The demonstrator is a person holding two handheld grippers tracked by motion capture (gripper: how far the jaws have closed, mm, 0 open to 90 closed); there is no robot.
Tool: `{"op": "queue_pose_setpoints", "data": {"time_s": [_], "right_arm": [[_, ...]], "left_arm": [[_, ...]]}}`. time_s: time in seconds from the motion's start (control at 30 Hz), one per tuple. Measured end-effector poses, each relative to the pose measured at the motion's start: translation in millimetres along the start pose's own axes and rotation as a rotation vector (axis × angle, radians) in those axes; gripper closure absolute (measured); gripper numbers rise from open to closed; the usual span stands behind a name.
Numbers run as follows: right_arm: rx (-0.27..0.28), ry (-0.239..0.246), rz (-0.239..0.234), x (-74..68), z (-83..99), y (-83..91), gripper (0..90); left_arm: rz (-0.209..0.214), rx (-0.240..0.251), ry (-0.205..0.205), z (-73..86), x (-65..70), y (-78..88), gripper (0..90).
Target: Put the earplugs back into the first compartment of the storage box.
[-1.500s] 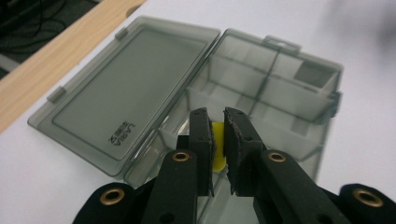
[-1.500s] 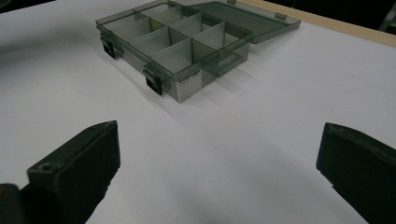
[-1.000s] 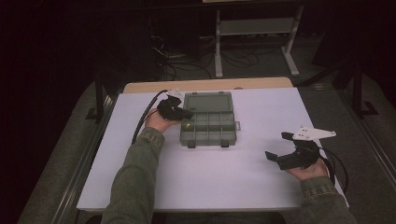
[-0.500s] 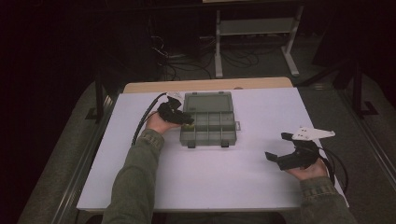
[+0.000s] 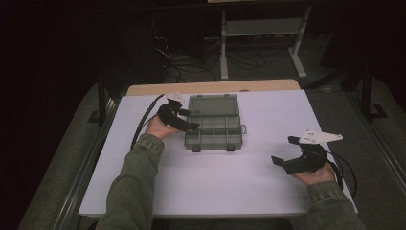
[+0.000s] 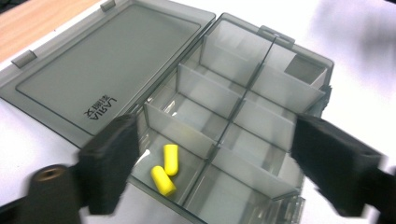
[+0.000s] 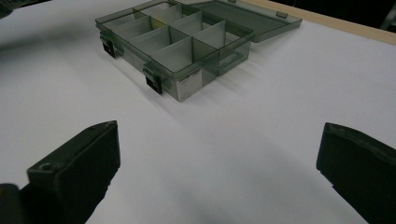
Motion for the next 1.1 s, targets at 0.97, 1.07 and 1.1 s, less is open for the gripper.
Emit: {"op": "queue_pose_setpoints", "data": {"time_s": [0.97,1.07,1.1], "right_arm": [[0.02,-0.004,-0.003,-1.3,-1.5,1.8,0.0],[0.021,-0.004,-0.005,-1.1,-1.4,1.9,0.0],[0.019,-0.004,-0.006,-1.1,-1.4,1.8,0.0]], "left_arm": [[-0.118,0.172,0.02,40.3,18.2,74.4,0.0],[-0.124,0.192,0.019,48.8,21.6,81.2,0.4],[-0.127,0.198,0.016,50.8,22.8,82.7,1.1]]}}
Point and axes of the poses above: each handheld gripper's, and its own axes: y roughly backward along the jaws, z roughly out of its underside, x roughly to its right, the point moved 1 cm from there along -y, roughly forward along the jaws, and after that the axes turned 3 degrees about -z, right-handed, at the moved point
